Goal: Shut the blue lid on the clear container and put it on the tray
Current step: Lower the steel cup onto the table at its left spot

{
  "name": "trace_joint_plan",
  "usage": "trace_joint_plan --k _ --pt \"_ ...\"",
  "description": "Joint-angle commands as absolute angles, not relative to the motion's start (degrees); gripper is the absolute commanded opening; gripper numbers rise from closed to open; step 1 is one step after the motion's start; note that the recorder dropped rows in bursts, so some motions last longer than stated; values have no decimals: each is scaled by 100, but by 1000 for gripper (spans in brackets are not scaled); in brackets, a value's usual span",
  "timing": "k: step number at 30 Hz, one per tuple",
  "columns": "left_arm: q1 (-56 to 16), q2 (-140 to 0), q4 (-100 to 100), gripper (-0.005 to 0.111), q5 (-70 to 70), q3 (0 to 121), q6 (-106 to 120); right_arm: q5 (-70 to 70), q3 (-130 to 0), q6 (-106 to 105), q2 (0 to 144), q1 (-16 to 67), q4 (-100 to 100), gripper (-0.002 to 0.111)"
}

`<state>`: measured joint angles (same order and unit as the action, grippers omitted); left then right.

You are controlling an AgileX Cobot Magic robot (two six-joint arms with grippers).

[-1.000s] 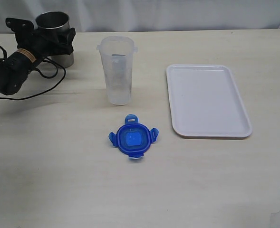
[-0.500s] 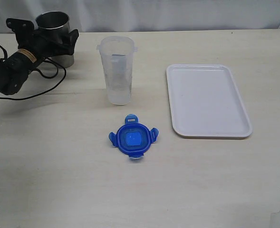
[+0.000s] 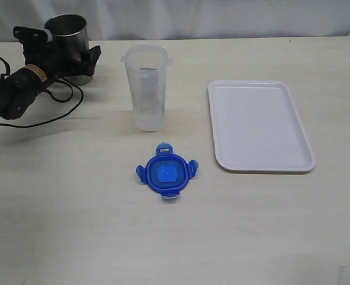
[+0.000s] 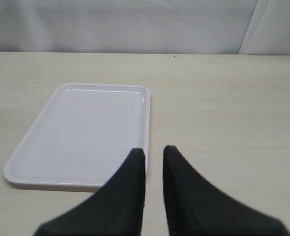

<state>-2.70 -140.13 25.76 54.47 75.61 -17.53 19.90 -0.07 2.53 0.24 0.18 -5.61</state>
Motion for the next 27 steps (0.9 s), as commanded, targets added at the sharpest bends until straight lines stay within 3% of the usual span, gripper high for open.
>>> trace_joint_plan --k 1,18,27 --pt "-259 -13963 2652 97 5468 7531 -1777 1978 0 252 0 16 -516 14" --pt "-134 -13691 3269 97 4919 7323 -1893 1978 0 252 0 16 -516 14" --pt "146 -13316 3356 97 5360 6671 -1923 1978 0 252 0 16 -516 14"
